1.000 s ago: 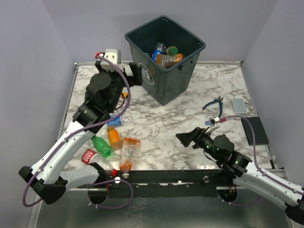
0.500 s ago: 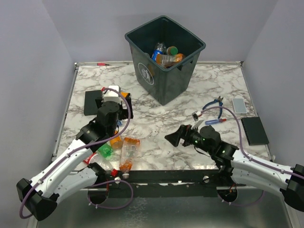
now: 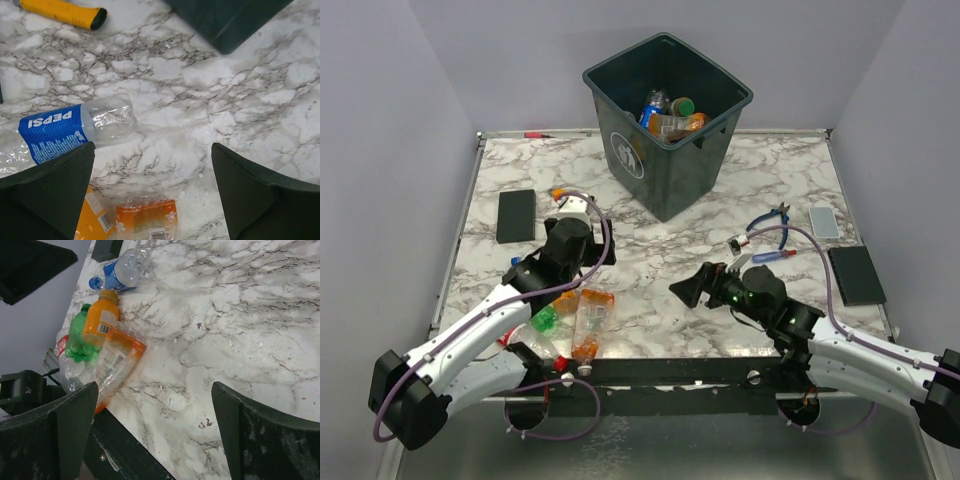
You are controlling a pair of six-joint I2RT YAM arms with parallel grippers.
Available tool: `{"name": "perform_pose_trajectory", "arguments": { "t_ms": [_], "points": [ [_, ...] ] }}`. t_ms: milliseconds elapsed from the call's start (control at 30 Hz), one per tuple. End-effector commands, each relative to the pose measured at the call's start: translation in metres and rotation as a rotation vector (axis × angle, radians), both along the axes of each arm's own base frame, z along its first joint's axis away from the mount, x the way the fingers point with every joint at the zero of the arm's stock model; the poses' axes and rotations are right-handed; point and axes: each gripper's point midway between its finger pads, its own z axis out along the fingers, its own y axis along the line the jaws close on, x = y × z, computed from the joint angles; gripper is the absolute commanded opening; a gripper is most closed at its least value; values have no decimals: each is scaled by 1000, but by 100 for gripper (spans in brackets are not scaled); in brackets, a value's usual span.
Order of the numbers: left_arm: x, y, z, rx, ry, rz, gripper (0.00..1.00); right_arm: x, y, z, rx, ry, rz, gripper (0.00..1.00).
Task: Put the plastic bottles in the bin
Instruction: Pick up the plastic bottle at the center of the board.
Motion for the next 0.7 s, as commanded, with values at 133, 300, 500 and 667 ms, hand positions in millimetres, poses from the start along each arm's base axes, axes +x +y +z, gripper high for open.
{"name": "perform_pose_trajectory", "arguments": {
  "t_ms": [133, 300, 500, 667],
  "points": [
    [-17, -9, -47, 52, 163, -77, 99, -1, -11, -17, -90, 39, -29, 98],
    [-34, -10, -93, 51, 369, -23, 99, 1, -9, -22, -99, 59, -36, 98],
    [-16, 14, -69, -1, 262, 198, 99, 3, -1, -22, -68, 51, -20, 97],
    [10, 40, -31, -146, 118, 438, 99, 2, -2, -23, -46, 47, -25, 97]
  ]
}}
